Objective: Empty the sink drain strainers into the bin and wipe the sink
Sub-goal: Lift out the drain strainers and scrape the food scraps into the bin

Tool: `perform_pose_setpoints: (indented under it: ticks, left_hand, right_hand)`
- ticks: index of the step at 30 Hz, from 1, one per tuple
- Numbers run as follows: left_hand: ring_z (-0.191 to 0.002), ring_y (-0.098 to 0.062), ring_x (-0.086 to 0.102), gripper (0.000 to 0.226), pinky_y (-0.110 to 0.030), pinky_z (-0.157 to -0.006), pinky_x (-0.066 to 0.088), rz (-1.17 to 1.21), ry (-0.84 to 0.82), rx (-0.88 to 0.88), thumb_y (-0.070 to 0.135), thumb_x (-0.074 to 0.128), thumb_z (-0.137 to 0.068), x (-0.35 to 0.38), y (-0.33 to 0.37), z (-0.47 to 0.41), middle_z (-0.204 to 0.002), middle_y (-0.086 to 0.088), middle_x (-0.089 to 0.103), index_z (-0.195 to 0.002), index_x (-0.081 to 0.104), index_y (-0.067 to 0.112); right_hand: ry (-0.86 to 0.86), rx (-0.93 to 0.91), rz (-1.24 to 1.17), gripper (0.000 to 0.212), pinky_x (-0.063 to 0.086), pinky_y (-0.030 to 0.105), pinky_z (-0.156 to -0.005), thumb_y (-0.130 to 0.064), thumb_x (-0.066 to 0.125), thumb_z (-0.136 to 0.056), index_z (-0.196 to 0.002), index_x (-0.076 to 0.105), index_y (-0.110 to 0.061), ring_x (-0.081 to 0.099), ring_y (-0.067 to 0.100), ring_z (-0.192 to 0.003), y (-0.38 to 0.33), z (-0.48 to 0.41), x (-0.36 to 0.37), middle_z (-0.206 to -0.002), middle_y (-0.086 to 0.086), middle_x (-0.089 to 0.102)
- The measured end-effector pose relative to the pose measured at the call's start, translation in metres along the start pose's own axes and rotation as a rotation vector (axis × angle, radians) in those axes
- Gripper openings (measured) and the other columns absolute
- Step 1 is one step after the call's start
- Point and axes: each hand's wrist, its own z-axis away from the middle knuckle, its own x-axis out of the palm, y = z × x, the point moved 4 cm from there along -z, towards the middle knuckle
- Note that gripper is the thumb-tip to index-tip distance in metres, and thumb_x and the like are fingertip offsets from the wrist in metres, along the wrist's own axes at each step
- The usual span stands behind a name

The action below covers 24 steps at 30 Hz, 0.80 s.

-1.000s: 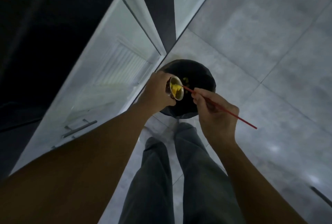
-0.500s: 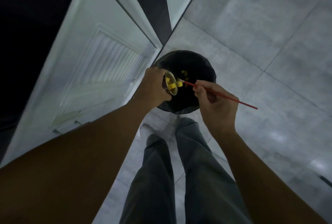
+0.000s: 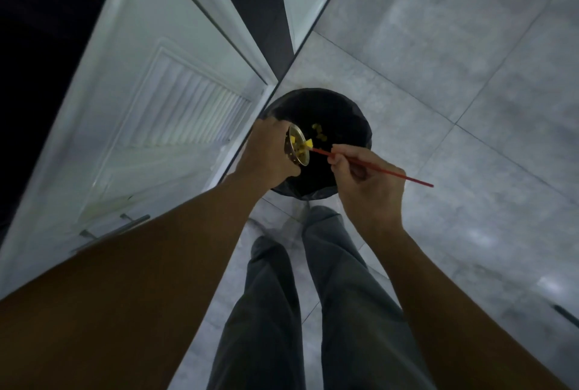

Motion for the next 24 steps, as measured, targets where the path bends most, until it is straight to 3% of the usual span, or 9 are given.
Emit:
perform_pose_setpoints:
  ticks: [7,14,24]
  left_hand:
    - [-0.127,-0.029,0.043,0.08,-0.039,-0.1,0.047,0.032,-0.047,-0.016,0.021,0.089,-0.064,0.002,0.0,0.002,-0.13,-0.011,0.053,-0.133,0.05,0.012]
    - [-0.13,-0.026,0.042,0.082,-0.043,-0.105,0.047,0.088,-0.09,-0.003,0.021,0.087,-0.067,0.001,0.008,0.001,-0.133,-0.009,0.052,-0.139,0.049,0.014]
    - [-0.13,-0.028,0.04,0.086,-0.043,-0.104,0.047,0.041,-0.086,-0.027,0.023,0.088,-0.067,-0.001,0.001,-0.005,-0.134,-0.011,0.052,-0.142,0.047,0.012]
  right_hand:
    - [-0.009,-0.063,-0.125,0.018,0.062,0.039,-0.088,-0.011,0.068,-0.096,-0.112,0.073,-0.007,0.075,0.011,-0.096,0.003,-0.003,-0.006,-0.103,0.003,0.077]
    - [-0.111,-0.083,0.075,0.024,0.061,0.025,-0.083,-0.025,0.065,-0.097,-0.115,0.074,-0.014,0.073,0.007,-0.089,-0.008,-0.008,0.017,-0.103,-0.001,0.077]
    - [-0.029,-0.072,-0.031,0.019,0.063,0.032,-0.083,-0.017,0.067,-0.097,-0.113,0.075,-0.012,0.076,0.009,-0.088,0.008,-0.002,0.004,-0.099,0.0,0.078]
